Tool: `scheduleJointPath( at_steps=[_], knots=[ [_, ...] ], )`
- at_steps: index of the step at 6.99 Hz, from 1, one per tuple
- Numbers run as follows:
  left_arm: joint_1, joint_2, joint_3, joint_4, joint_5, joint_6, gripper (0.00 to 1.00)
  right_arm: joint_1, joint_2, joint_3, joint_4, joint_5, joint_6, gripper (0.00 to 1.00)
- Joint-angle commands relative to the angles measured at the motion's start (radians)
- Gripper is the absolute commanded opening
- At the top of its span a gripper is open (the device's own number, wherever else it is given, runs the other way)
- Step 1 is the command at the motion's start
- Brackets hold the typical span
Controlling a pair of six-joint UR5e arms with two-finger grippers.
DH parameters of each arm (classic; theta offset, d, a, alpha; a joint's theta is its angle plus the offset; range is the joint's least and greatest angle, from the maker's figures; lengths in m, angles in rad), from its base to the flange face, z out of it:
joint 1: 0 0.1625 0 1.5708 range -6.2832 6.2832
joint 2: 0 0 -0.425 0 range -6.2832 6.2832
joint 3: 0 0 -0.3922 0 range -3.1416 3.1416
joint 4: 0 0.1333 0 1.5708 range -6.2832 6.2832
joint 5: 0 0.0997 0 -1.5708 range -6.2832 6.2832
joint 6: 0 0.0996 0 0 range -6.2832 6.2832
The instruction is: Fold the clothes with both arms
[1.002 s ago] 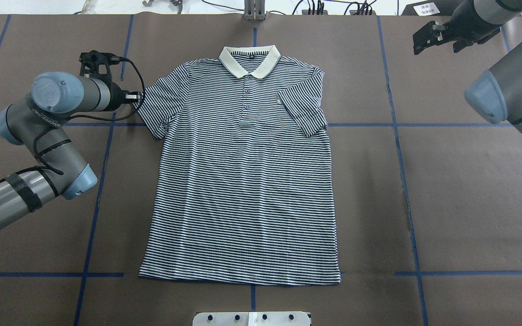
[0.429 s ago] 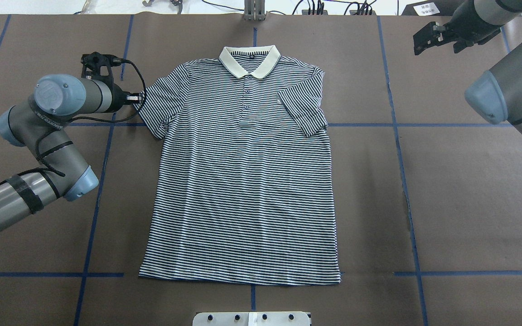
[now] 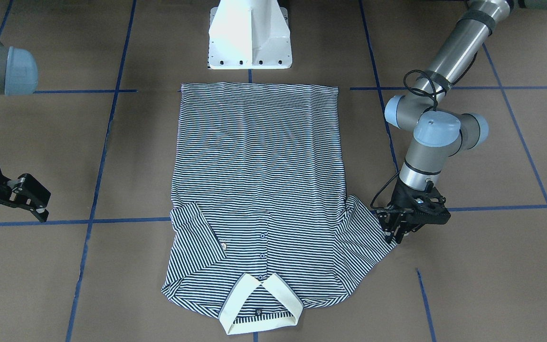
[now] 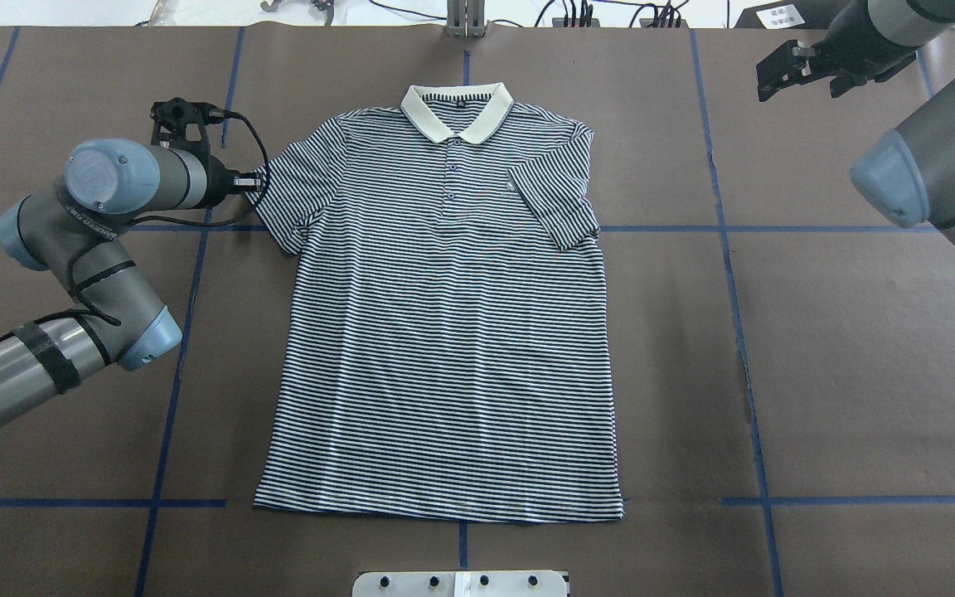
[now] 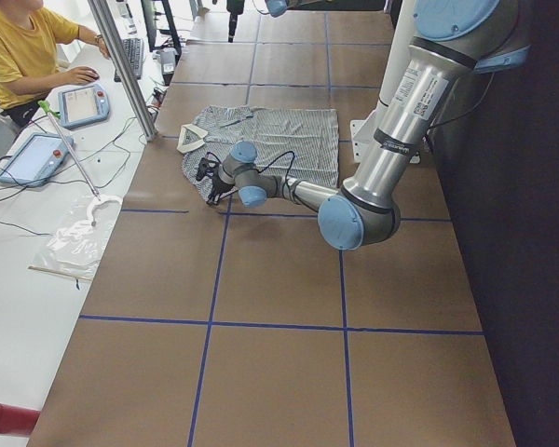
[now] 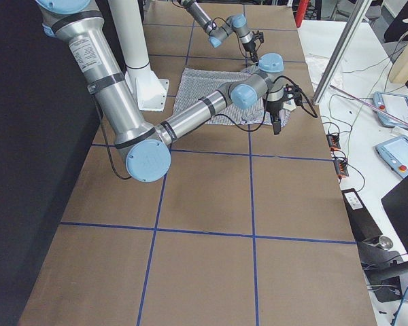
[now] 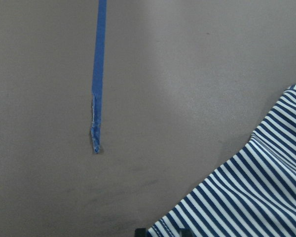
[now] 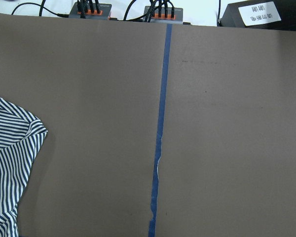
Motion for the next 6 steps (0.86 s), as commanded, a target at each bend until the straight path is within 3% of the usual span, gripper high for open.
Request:
scheduleJointPath(
  at_steps=[1, 3, 5, 6],
  knots=[
    [0.005, -0.001, -0.019, 0.005, 0.000, -0.001, 0.00, 0.000, 0.000, 0.000, 0.000, 0.000, 0.000, 1.00],
    [0.005, -0.003, -0.089, 0.034, -0.003, -0.001, 0.00, 0.000, -0.001, 0.002, 0.000, 0.000, 0.003, 1.00],
    [0.014, -0.057, -0.205, 0.278, -0.003, -0.093, 0.00, 0.000, -0.001, 0.002, 0.000, -0.002, 0.005, 1.00],
    [0.062, -0.147, -0.207, 0.424, 0.000, -0.159, 0.00, 0.000, -0.003, 0.003, 0.000, -0.003, 0.005, 1.00]
  ],
)
